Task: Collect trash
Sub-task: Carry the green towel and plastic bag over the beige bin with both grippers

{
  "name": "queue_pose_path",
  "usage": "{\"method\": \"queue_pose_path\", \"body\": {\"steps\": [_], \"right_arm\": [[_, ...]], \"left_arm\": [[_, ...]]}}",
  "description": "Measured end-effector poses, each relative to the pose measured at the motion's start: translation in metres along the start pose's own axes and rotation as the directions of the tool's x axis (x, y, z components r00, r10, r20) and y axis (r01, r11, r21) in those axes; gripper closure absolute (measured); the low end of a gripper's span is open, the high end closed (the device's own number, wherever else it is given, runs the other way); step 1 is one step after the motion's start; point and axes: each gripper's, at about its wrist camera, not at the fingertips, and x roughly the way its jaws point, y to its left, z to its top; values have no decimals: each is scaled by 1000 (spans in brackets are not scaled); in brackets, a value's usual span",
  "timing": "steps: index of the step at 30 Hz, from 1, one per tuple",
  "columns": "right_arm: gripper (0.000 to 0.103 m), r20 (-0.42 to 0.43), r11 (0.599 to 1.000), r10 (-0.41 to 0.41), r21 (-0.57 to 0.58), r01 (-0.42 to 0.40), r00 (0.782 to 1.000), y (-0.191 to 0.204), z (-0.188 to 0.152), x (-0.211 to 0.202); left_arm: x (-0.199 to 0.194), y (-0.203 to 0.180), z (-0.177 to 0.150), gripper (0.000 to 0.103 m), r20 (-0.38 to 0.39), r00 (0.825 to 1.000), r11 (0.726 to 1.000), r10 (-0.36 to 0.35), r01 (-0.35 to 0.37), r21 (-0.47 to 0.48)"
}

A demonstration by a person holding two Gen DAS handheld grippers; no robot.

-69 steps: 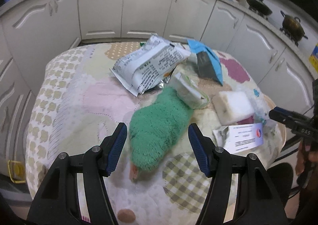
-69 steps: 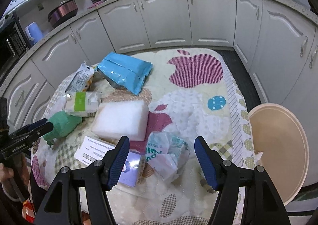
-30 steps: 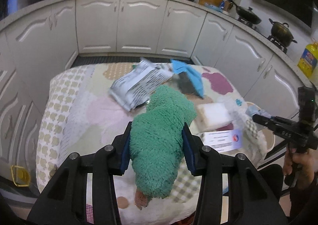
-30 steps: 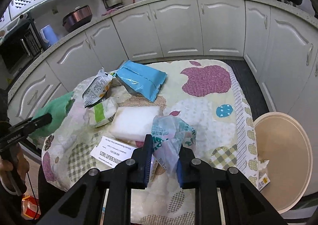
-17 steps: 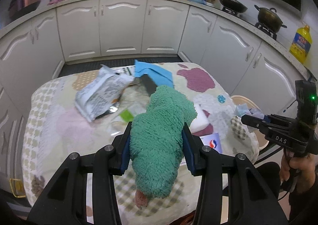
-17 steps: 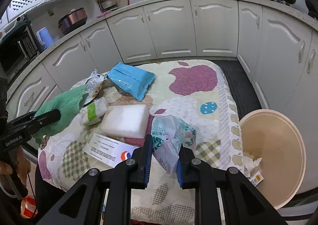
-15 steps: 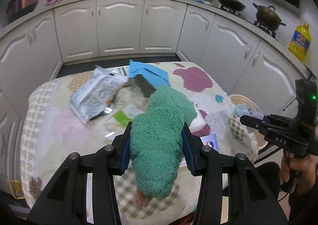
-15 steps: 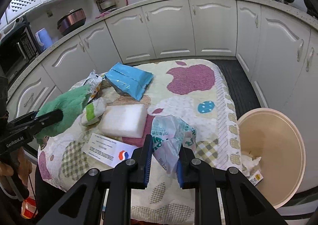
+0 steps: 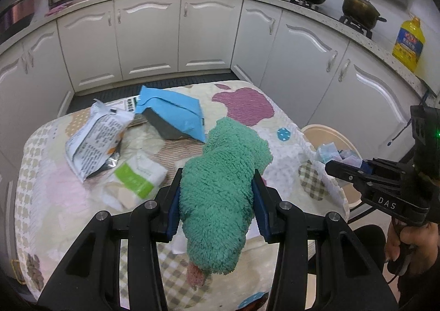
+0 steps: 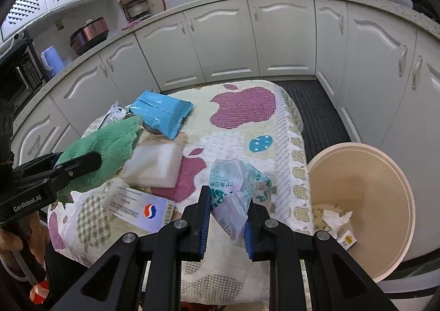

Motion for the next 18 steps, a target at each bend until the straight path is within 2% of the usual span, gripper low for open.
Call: {"method": "queue_pose_path", "body": {"steps": [10, 18], "right_arm": [[83, 8, 999, -36, 26, 36, 999, -21, -4, -10], [83, 5, 994, -93, 66, 93, 996, -51, -12, -18]], "left_arm": [[11, -27, 8, 60, -10, 999, 999, -41, 41, 24], [26, -62, 16, 60, -34, 993, 992, -112, 114, 53]]}}
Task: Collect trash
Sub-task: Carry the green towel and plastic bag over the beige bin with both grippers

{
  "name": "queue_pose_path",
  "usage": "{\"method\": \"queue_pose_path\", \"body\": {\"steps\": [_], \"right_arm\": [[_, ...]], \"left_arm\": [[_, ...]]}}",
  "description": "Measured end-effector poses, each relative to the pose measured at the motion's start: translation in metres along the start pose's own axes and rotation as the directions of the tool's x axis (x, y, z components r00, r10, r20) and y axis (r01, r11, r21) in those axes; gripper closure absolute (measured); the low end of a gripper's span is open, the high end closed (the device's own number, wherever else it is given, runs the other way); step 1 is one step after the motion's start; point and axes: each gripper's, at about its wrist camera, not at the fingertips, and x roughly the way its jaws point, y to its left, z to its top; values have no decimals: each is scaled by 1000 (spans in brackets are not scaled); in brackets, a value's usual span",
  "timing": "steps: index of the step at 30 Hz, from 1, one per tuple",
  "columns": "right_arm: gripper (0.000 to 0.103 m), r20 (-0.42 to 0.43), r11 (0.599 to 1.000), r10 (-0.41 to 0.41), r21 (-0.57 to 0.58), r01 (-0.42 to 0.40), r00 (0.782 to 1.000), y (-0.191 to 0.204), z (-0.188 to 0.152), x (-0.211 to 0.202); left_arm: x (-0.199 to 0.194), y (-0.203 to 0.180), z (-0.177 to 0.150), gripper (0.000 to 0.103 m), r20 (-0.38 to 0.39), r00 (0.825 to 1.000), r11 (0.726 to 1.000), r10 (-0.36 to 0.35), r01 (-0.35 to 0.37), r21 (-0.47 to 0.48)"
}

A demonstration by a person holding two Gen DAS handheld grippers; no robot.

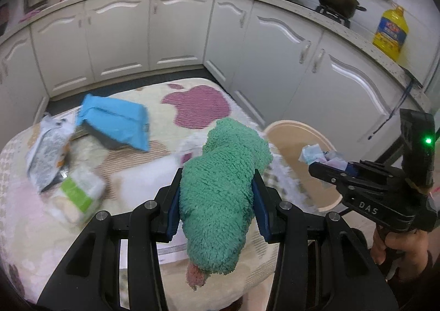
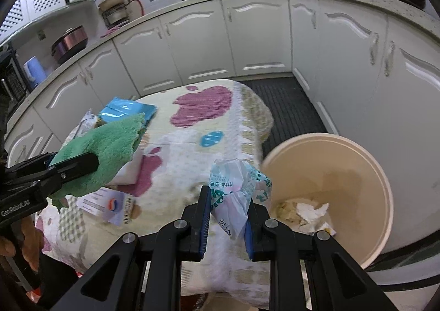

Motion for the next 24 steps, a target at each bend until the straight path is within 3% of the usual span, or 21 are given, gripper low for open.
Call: {"method": "queue_pose_path", "body": {"steps": [11, 24], "right_arm": [[83, -26, 991, -92, 96, 94, 995, -66, -14, -3], [83, -55, 970, -126, 203, 135, 990, -123, -26, 2]], "left_arm": [[48, -61, 20, 60, -69, 993, 994, -101, 104, 44], [97, -112, 33, 60, -111, 987, 988, -118, 128, 91]]}}
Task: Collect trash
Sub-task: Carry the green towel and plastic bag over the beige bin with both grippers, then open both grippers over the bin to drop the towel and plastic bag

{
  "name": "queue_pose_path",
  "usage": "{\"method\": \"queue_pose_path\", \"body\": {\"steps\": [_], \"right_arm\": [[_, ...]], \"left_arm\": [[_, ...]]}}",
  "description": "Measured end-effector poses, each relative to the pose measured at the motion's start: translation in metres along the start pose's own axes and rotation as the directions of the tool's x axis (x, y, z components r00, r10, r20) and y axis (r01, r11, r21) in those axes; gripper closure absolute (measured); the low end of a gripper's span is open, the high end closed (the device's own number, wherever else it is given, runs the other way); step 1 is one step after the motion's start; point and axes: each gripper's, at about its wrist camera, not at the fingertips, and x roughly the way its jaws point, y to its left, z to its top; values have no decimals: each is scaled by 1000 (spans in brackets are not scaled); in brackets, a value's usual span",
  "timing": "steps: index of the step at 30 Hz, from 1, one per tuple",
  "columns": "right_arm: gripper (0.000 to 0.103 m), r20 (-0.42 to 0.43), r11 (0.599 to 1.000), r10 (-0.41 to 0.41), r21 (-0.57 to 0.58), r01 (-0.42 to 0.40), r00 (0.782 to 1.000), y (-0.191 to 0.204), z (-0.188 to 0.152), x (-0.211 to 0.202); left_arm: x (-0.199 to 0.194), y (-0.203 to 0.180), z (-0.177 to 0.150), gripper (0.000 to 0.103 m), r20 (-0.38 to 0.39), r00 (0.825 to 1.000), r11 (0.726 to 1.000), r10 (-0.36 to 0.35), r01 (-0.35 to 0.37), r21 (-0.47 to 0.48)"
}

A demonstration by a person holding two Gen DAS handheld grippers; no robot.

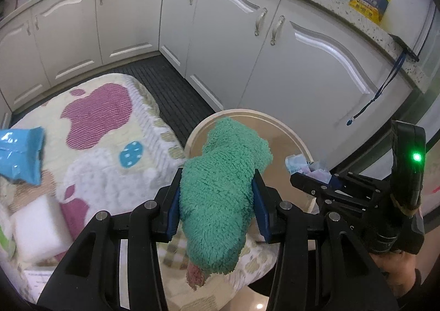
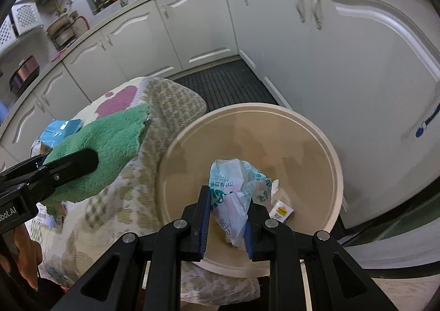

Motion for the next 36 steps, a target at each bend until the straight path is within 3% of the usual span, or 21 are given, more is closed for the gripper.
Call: {"method": "queue_pose_path", "body": {"steps": [13, 15, 16, 17, 24, 27, 36], "right_arm": [[83, -29, 996, -68, 58, 69, 997, -25, 12, 27], [69, -40, 994, -90, 62, 93, 995, -28, 14, 33], [48, -42, 993, -97, 65, 100, 994, -28, 15, 35], [38, -35, 993, -96, 71, 98, 995, -30, 14, 35], [39, -18, 992, -76, 102, 77, 997, -37, 9, 32], [38, -18, 991, -73, 112, 74, 997, -38, 7, 30], [38, 3, 995, -76, 70, 75, 997, -18, 3, 22]], "left_arm": [[52, -15, 11, 59, -70, 996, 997, -58, 55, -50], [58, -14, 12, 56, -80, 995, 996, -63, 58, -65], [60, -14, 11, 55, -81, 995, 996, -62, 56, -71], [62, -13, 11, 54, -85, 994, 995, -67, 60, -78], [61, -13, 10, 41, -78, 989, 989, -125, 117, -92], [54, -12, 10, 40, -67, 989, 987, -131, 125, -97], [24, -4, 3, 40, -25, 999, 997, -35, 33, -76]]}}
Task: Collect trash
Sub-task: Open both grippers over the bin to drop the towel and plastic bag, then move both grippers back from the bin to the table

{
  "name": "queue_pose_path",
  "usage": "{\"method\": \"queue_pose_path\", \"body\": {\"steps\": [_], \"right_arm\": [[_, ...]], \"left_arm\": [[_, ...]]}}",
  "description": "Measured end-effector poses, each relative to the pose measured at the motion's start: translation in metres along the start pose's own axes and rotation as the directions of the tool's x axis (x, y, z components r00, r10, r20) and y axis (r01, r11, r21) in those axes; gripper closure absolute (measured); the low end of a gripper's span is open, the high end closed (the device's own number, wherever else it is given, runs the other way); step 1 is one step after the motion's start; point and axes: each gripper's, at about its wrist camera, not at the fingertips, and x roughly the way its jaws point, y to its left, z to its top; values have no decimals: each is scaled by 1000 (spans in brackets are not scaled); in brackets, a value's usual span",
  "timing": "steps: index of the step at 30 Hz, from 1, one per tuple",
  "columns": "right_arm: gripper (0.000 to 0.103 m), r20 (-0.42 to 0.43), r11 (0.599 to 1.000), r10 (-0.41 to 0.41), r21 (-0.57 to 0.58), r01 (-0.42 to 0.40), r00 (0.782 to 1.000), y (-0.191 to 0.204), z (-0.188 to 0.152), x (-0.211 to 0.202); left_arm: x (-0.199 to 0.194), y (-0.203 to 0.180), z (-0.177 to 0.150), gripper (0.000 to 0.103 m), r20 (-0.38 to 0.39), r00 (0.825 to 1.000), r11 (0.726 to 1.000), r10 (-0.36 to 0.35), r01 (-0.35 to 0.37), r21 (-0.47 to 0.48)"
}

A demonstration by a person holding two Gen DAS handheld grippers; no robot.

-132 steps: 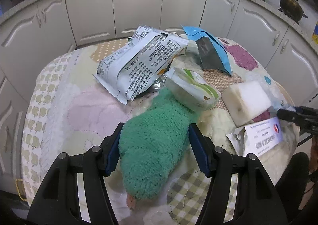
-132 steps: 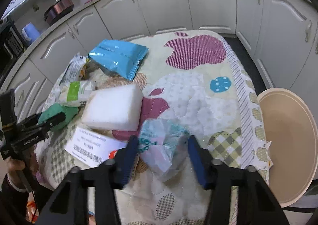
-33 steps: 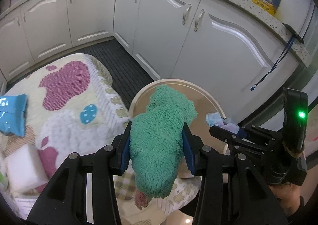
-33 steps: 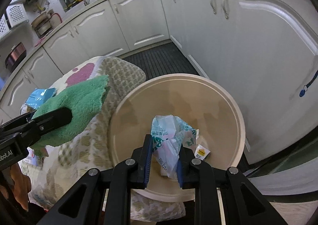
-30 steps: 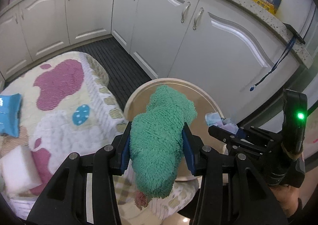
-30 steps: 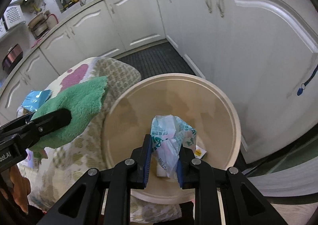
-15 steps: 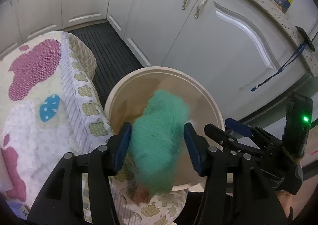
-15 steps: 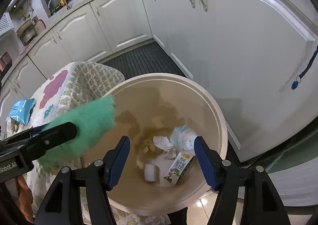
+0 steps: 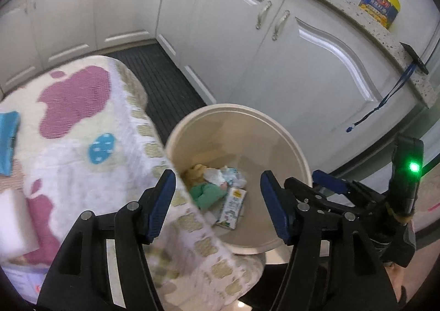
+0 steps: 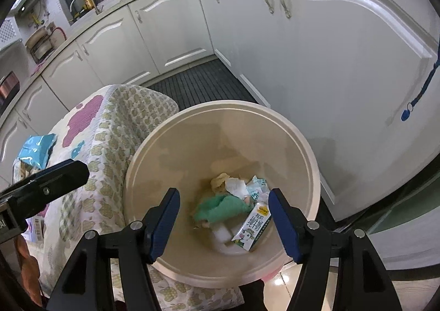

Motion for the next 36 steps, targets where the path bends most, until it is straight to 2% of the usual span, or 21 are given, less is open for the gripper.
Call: {"method": "queue_pose_path", "body": {"steps": [4, 8, 16, 36], "right_arm": [[38, 10, 1000, 9, -21, -8, 1000, 13, -2, -5], [38, 22, 999, 28, -42, -27, 999, 28, -3, -13], [38, 32, 991, 76, -116, -72, 997, 76, -5, -25], [38, -4, 939, 159, -309, -153, 987, 195, -16, -31]], "left_arm": [[-17, 5, -6, 40, 34, 997, 998, 62, -63, 20], [-38, 12, -16, 40, 83, 987, 989, 135, -139, 43], [-75, 41, -37, 40, 136, 965, 974, 223, -227, 15], [-143, 125, -70, 40, 183, 917, 933, 355, -334, -134]]}}
